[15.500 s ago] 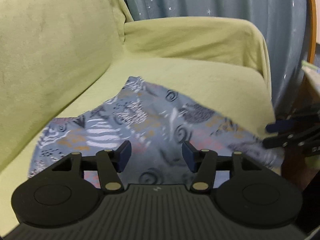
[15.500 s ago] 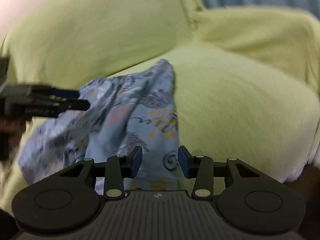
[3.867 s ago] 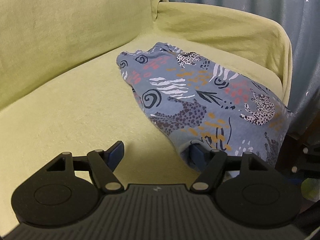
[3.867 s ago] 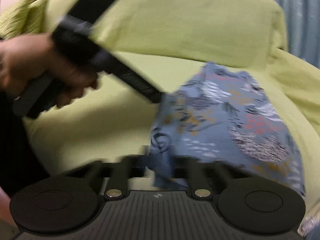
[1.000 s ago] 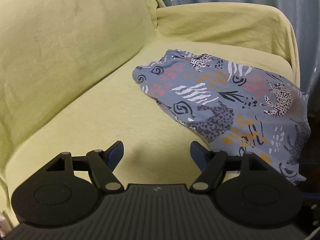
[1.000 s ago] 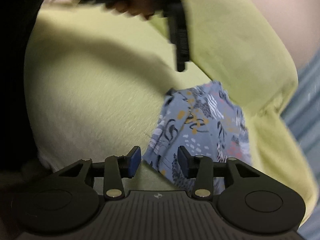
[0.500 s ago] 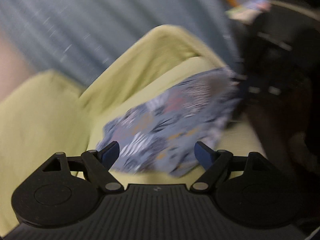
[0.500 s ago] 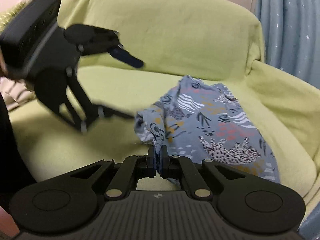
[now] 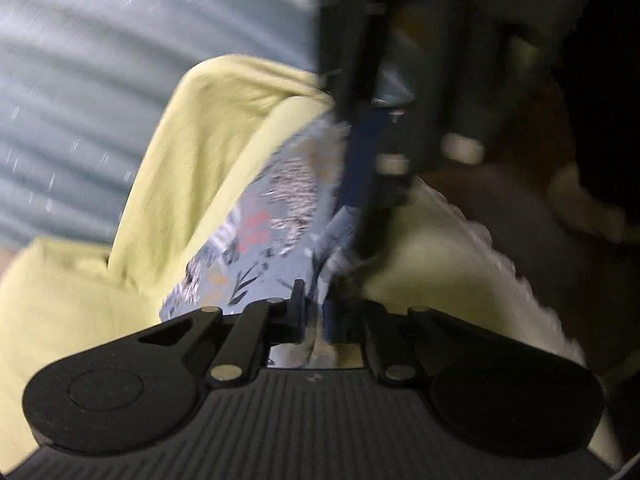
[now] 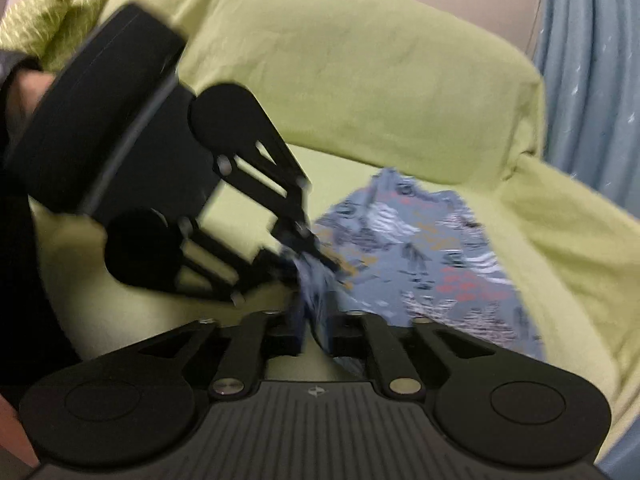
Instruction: Fold clothes
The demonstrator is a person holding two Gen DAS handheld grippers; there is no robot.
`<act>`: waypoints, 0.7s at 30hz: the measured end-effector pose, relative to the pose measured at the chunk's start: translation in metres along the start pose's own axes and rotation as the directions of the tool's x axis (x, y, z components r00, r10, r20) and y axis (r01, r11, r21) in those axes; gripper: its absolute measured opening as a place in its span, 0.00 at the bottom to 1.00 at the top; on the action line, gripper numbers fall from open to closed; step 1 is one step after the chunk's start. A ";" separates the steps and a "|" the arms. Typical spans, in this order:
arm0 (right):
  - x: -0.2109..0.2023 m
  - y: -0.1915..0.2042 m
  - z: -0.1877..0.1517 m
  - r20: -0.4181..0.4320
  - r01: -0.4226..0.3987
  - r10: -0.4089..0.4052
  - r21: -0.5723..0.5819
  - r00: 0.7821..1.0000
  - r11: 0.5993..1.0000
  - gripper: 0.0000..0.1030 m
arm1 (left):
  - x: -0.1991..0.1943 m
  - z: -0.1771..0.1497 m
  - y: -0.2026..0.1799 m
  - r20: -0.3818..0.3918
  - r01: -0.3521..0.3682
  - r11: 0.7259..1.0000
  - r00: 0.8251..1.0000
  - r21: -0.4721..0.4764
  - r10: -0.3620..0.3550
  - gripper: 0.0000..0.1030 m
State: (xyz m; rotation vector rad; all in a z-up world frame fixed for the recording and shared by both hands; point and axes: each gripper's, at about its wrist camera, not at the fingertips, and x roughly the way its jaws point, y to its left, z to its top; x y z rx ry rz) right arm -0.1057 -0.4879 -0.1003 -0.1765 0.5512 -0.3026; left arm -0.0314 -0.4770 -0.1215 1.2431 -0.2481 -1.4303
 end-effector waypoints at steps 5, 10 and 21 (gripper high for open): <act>0.010 0.008 -0.010 -0.047 0.102 -0.107 -0.103 0.993 0.989 0.58 | -0.006 -0.005 0.026 0.008 0.028 0.982 1.000 -0.188 -0.027 0.05; 0.026 0.023 -0.003 0.022 0.143 -0.141 -0.237 0.990 0.961 0.51 | -0.013 -0.008 0.047 0.055 0.103 0.925 0.995 -0.366 -0.089 0.05; 0.079 -0.009 -0.029 -0.088 0.283 -0.354 -0.441 0.931 0.852 0.11 | -0.021 -0.010 0.052 0.042 0.079 0.928 0.997 -0.365 -0.068 0.04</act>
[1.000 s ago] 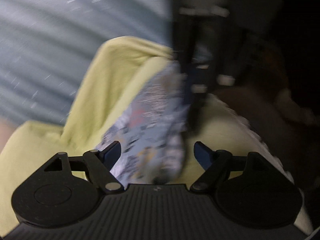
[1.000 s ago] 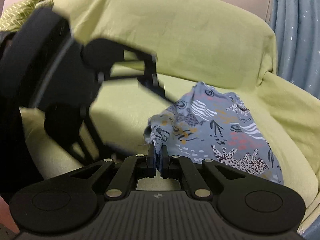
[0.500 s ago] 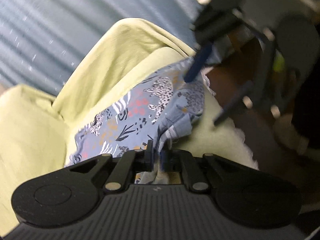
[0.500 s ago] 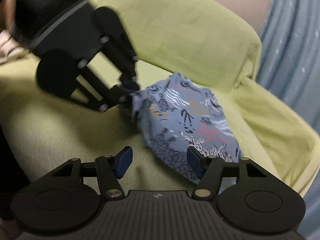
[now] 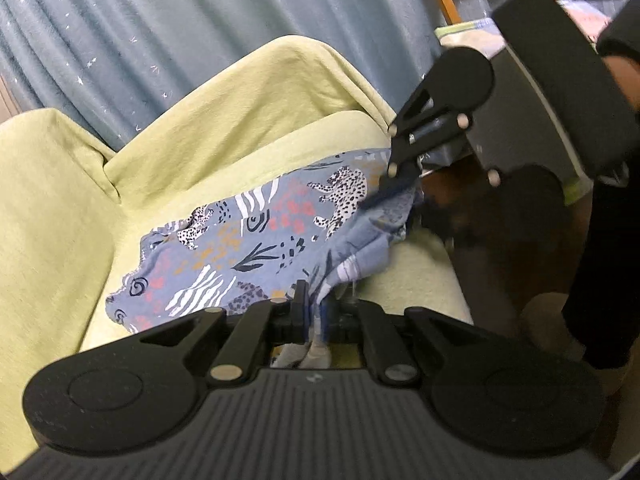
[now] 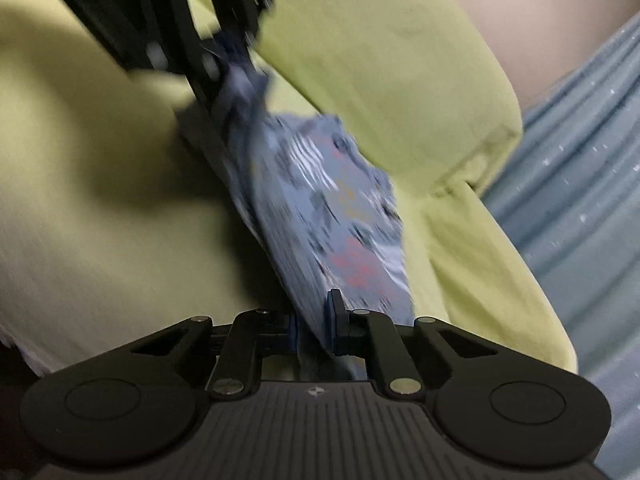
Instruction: Fold clothes
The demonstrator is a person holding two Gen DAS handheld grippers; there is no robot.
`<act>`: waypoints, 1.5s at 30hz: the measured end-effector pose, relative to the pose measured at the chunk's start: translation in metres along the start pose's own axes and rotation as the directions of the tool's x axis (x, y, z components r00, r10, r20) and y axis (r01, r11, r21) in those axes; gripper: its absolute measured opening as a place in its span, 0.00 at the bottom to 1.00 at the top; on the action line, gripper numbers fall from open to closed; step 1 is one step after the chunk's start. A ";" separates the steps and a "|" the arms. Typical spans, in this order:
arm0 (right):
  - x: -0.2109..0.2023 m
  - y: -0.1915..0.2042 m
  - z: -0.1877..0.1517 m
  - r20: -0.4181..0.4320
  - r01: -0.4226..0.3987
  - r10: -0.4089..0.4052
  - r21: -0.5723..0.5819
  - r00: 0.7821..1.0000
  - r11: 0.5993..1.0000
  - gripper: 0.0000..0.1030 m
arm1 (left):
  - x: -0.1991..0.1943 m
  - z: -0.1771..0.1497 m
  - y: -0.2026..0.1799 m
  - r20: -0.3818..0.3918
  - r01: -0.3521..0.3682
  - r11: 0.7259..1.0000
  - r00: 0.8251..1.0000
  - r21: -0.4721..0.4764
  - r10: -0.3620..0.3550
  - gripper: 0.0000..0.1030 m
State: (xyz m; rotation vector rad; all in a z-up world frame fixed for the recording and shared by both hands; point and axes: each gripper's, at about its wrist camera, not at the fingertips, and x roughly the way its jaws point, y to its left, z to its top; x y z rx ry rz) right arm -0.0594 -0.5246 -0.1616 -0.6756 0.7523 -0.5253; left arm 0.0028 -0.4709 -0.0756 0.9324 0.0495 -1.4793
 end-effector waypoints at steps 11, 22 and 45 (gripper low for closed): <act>0.019 -0.019 -0.023 -0.080 0.022 -0.018 0.050 0.997 0.999 0.00 | -0.007 -0.002 0.004 0.015 -0.024 1.000 1.000 0.008 0.024 0.02; -0.085 0.034 0.042 0.112 -0.200 0.192 0.070 0.975 0.977 0.00 | -0.125 -0.067 0.016 -0.063 -0.067 0.994 0.995 0.081 0.072 0.02; -0.066 0.119 0.007 0.074 -0.082 0.105 -0.266 0.992 0.960 0.76 | -0.114 -0.122 0.037 -0.102 -0.031 0.973 0.995 -0.229 0.007 0.02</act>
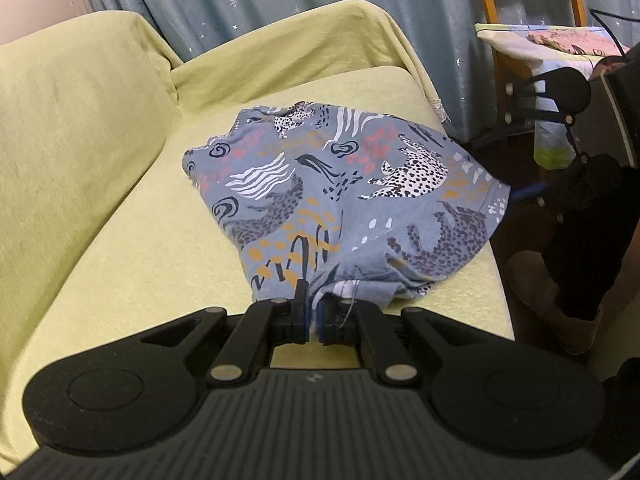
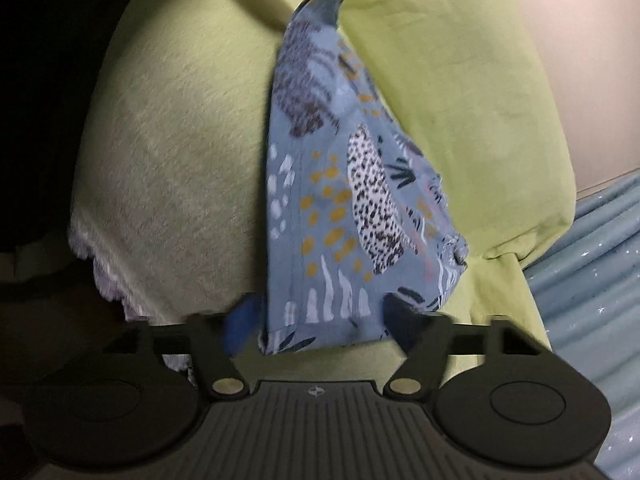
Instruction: Fold clothes
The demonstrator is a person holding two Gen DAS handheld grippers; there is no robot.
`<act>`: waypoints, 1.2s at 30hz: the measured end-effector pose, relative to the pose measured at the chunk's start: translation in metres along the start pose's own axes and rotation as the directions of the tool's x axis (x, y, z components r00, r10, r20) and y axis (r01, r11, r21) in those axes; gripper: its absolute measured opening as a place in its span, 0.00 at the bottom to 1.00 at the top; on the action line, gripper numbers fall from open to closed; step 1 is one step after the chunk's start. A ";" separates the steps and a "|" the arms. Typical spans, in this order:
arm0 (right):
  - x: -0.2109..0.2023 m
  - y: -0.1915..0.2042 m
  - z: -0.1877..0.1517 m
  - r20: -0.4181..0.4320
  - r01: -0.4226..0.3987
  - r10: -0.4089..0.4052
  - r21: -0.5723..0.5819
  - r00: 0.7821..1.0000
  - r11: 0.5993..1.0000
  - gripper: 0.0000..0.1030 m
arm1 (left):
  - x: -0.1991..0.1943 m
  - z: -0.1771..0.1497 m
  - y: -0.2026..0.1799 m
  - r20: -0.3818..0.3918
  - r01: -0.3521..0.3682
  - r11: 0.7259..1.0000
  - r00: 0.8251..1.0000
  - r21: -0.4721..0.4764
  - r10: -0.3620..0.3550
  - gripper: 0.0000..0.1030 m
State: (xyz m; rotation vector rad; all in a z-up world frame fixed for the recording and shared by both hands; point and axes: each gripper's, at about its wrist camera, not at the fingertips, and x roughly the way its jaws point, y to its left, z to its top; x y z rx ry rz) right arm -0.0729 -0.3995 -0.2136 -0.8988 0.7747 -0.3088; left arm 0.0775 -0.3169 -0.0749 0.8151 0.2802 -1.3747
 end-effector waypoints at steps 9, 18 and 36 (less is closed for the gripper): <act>0.019 0.017 0.005 -0.012 0.028 -0.029 -0.059 1.000 0.998 0.47 | 0.002 -0.002 -0.001 -0.016 -0.001 1.000 1.000 0.009 0.001 0.02; -0.015 -0.032 0.002 -0.018 0.016 -0.013 0.149 1.000 0.989 0.00 | -0.016 0.008 -0.008 0.047 -0.067 0.995 0.997 0.067 0.064 0.02; 0.020 -0.222 -0.004 0.048 -0.241 0.261 0.573 0.964 0.783 0.01 | 0.031 0.078 0.098 -0.019 0.057 0.929 0.997 -0.366 -0.069 0.02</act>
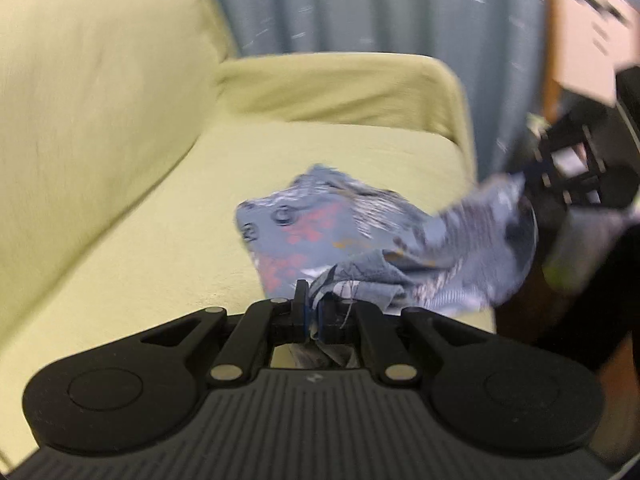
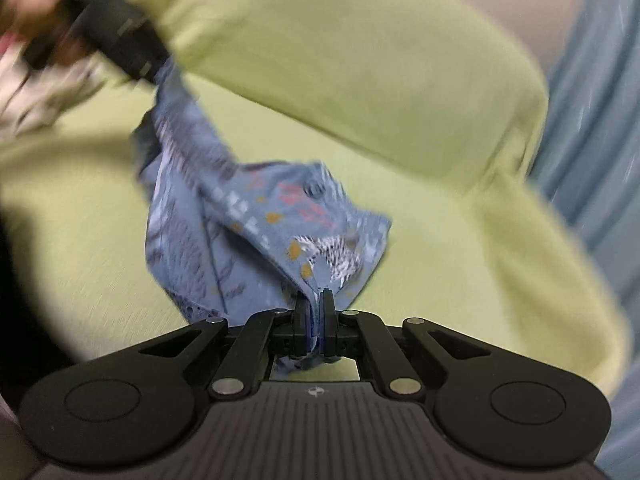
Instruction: Fold clothes
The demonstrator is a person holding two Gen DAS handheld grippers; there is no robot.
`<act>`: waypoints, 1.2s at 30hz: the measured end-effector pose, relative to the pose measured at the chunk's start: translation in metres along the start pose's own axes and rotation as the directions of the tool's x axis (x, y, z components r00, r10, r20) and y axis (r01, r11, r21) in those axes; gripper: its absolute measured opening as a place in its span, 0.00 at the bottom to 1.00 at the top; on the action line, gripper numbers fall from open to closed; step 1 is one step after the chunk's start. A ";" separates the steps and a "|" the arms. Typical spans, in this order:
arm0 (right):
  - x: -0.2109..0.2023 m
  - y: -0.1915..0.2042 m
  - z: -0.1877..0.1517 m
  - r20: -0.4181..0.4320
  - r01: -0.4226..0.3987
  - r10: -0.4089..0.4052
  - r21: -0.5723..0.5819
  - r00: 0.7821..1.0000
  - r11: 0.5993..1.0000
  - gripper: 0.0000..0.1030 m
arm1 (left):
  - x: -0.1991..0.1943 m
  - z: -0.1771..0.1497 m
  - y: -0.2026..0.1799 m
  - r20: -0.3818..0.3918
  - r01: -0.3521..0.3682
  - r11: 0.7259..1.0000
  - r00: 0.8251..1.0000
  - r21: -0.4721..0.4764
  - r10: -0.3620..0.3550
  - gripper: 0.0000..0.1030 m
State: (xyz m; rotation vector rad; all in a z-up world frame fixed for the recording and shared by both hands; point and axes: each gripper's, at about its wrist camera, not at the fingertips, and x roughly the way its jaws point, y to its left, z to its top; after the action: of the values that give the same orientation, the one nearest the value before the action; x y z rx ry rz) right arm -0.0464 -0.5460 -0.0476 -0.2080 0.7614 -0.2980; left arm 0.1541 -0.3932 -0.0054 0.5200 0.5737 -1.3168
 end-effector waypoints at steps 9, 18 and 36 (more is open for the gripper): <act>0.073 -0.102 -0.062 0.165 -0.229 0.158 0.721 0.974 0.654 0.29 | 0.098 -0.014 0.069 -0.085 0.042 0.907 0.993 -0.419 -0.085 0.04; 0.028 -0.072 -0.095 0.343 -0.289 0.014 0.767 0.939 0.572 0.30 | 0.094 -0.014 0.056 -0.076 -0.049 0.860 0.997 -0.507 0.012 0.04; 0.037 -0.037 -0.074 0.282 -0.303 0.148 0.655 0.948 0.692 0.02 | 0.090 -0.031 0.060 0.003 -0.014 0.803 1.000 -0.595 0.020 0.06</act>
State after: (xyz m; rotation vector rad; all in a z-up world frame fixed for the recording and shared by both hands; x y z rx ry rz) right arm -0.0801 -0.5987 -0.1126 0.5696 0.4125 -0.3010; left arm 0.2239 -0.4289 -0.0860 -0.0070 0.9293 -1.0410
